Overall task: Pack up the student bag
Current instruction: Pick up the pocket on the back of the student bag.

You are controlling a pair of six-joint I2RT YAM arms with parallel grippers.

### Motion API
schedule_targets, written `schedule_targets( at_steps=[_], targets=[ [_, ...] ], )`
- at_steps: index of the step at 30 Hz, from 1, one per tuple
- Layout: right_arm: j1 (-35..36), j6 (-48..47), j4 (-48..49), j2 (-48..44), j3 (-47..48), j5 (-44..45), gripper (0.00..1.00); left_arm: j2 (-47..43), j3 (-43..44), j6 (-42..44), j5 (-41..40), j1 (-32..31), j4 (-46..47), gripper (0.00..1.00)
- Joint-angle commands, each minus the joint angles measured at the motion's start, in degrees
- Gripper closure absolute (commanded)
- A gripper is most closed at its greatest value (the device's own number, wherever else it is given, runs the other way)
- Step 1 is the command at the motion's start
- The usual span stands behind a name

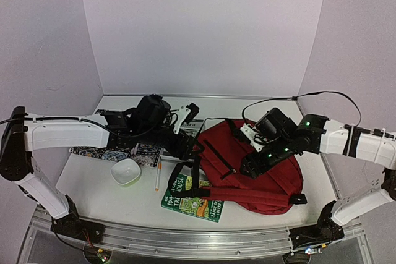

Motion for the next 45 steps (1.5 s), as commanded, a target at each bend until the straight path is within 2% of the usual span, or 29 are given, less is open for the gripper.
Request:
schedule_targets(
  at_steps=[1, 17, 28, 36, 41, 45],
  targets=[
    [0.1, 6.1, -2.1, -2.0, -0.6, 14.9, 0.26, 1.9, 4.1, 3.6, -3.4, -3.7, 0.5, 0.27],
    [0.1, 10.2, 8.9, -0.9, -9.4, 12.9, 0.24, 13.8, 9.0, 5.0, -9.6, -13.5, -0.3, 0.46],
    [0.1, 12.1, 15.6, 5.0, -11.2, 9.8, 0.26, 19.8, 11.9, 4.9, -10.2, -13.8, 0.4, 0.52],
    [0.1, 13.6, 19.3, 6.1, -12.5, 8.0, 0.28, 22.7, 12.8, 4.2, -9.9, -13.9, 3.0, 0.59],
    [0.0, 14.0, 20.6, 5.9, -12.8, 7.2, 0.29, 23.6, 12.6, 3.6, -9.0, -13.9, 4.3, 0.70],
    [0.1, 13.5, 21.1, 5.3, -13.0, 6.1, 0.29, 23.2, 12.1, 3.0, -6.5, -13.9, 5.4, 0.86]
  ],
)
